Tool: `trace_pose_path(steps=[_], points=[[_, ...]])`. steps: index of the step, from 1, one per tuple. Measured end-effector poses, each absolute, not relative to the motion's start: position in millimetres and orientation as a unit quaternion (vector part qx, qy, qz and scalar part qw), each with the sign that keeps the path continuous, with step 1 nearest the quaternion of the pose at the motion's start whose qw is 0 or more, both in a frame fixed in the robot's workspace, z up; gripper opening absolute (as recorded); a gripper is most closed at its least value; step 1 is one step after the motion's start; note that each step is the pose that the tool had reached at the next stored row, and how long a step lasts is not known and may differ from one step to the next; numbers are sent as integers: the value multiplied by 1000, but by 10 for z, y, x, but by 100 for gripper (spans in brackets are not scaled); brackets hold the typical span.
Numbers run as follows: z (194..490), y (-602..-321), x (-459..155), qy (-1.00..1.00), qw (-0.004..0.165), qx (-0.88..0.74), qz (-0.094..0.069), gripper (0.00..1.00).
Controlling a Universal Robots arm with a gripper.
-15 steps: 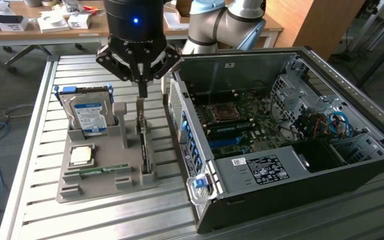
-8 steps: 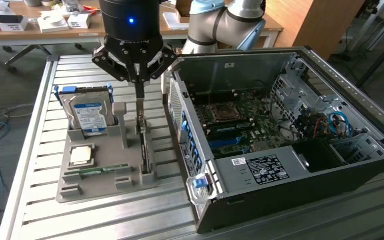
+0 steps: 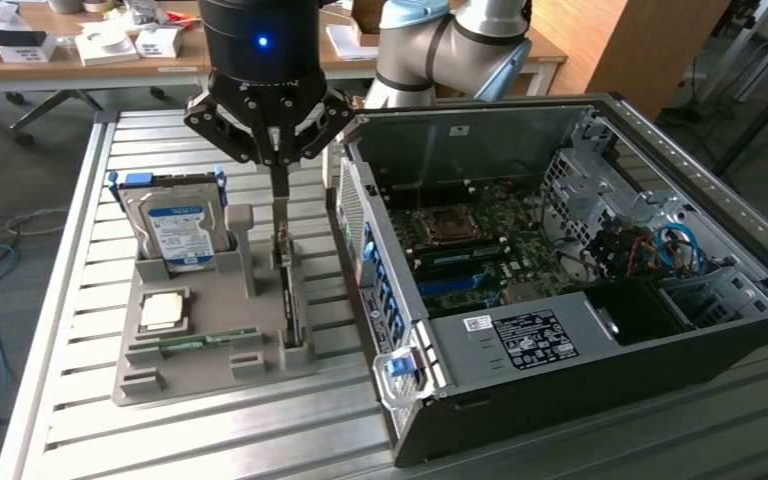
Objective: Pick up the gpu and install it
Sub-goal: 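Pick up the gpu and move the gpu toward the slot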
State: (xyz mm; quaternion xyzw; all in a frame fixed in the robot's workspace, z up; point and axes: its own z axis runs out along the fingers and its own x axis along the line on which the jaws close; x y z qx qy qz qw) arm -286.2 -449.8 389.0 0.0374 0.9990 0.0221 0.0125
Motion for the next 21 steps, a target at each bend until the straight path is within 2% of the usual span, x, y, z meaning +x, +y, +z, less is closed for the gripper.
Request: trace_pose_path(steps=[7,10,13,14,21], points=[[3891,-4498,-2862,999,12,37,22,11],[3891,-4498,-2862,999,12,37,22,29],[3891,-4498,-2862,999,13,37,22,35],[3891,-4498,-2862,999,12,37,22,42],[3870,-4499,-2862,999,13,37,22,42]])
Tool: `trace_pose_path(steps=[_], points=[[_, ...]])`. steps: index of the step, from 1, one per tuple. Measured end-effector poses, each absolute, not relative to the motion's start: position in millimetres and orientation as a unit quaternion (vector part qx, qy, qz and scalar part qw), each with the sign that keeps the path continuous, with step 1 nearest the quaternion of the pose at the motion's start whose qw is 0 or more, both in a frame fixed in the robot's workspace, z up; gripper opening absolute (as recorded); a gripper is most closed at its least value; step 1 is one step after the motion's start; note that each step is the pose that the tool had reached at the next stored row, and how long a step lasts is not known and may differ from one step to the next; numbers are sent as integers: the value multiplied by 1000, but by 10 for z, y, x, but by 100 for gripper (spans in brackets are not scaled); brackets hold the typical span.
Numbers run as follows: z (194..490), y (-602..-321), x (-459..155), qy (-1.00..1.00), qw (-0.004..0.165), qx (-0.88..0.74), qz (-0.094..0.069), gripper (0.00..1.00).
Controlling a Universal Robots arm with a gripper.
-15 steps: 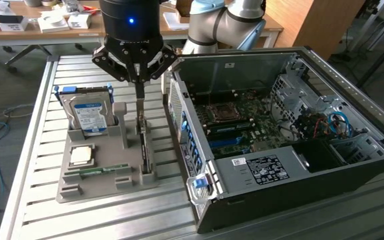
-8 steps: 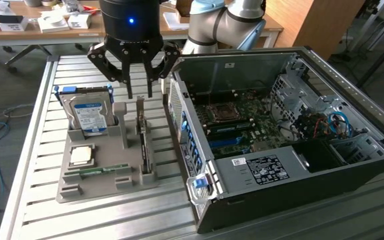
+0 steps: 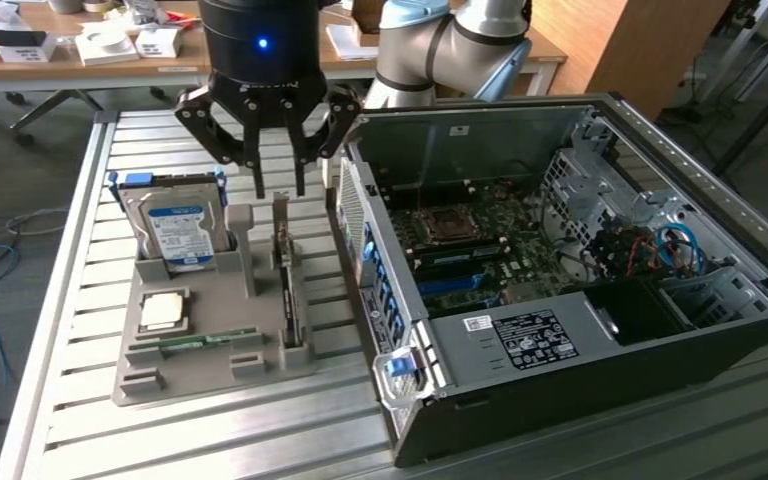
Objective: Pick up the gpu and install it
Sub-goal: 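Pick up the gpu and move the gpu toward the slot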
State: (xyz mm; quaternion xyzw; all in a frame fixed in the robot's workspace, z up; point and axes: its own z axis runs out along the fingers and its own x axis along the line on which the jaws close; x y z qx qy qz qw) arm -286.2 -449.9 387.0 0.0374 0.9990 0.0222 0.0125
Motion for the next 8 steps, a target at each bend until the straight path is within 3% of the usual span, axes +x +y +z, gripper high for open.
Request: trace_pose_path(steps=[8], points=[[3744,-4498,-2862,999,12,37,22,42]])
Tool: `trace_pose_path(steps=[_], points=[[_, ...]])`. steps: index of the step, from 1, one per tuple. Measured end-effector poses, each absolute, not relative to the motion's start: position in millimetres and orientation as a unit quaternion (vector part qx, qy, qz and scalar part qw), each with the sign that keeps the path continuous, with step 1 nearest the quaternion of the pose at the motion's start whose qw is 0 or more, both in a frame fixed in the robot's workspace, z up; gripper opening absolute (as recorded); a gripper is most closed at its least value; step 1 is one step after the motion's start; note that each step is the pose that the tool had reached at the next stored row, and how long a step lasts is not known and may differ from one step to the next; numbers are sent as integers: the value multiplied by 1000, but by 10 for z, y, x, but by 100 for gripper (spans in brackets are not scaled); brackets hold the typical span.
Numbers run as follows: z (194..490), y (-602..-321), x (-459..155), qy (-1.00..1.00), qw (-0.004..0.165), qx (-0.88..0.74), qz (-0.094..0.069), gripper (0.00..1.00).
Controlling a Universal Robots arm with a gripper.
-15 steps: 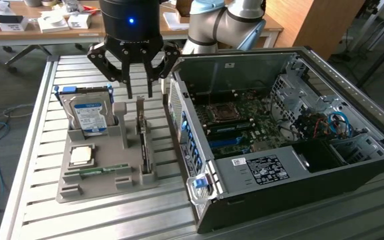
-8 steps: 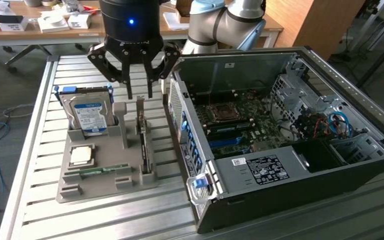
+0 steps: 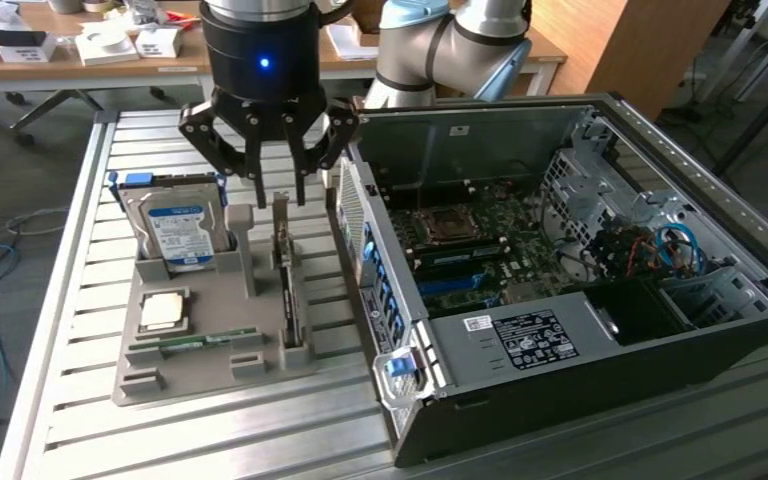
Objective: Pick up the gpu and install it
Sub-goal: 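Pick up the gpu and move the gpu toward the slot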
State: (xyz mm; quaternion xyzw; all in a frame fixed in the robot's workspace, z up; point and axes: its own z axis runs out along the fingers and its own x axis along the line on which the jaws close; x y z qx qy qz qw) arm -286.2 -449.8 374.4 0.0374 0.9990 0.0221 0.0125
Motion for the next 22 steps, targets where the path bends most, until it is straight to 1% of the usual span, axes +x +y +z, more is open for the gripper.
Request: trace_pose_path(steps=[17,22], points=[[3509,-4498,-2862,999,13,37,22,42],[3486,-4498,-2862,999,12,37,22,42]])
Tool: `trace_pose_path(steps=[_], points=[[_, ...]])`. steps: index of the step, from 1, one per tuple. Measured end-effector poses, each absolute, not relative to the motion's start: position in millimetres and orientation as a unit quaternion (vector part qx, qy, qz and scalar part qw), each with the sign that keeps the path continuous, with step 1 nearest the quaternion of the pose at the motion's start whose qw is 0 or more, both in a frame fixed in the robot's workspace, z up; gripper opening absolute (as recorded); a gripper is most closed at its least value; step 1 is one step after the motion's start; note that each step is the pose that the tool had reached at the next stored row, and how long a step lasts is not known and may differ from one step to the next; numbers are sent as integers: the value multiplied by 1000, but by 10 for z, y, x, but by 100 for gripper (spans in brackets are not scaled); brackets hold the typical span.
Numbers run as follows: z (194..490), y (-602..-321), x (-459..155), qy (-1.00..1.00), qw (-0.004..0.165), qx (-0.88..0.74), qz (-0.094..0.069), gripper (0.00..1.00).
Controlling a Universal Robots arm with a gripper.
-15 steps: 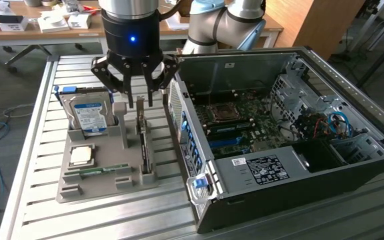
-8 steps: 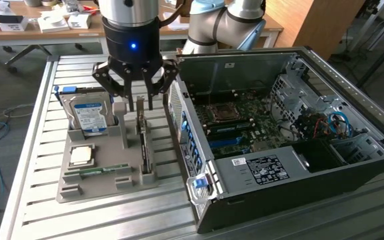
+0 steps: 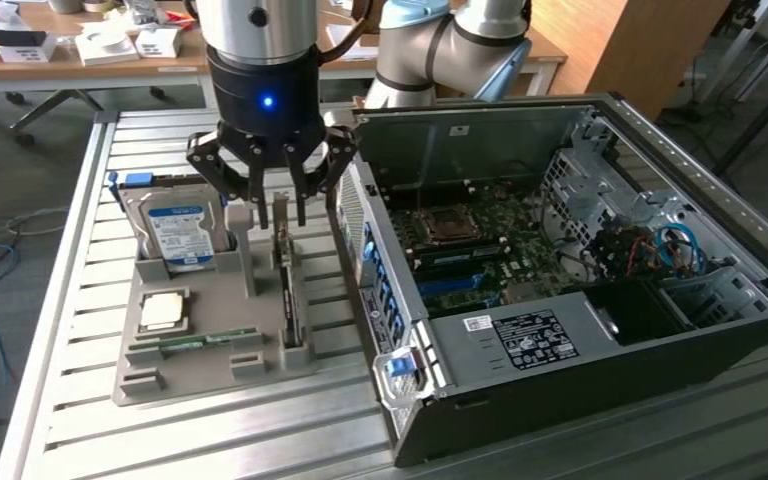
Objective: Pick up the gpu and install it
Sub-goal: 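Pick up the gpu and move the gpu toward the slot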
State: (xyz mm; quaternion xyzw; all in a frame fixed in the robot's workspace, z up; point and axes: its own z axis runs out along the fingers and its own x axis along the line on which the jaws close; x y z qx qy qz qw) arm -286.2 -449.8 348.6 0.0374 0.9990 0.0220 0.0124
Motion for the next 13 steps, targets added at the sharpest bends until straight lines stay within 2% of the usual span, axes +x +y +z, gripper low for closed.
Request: trace_pose_path(steps=[13], points=[[3434,-4498,-2862,999,12,37,23,42]])
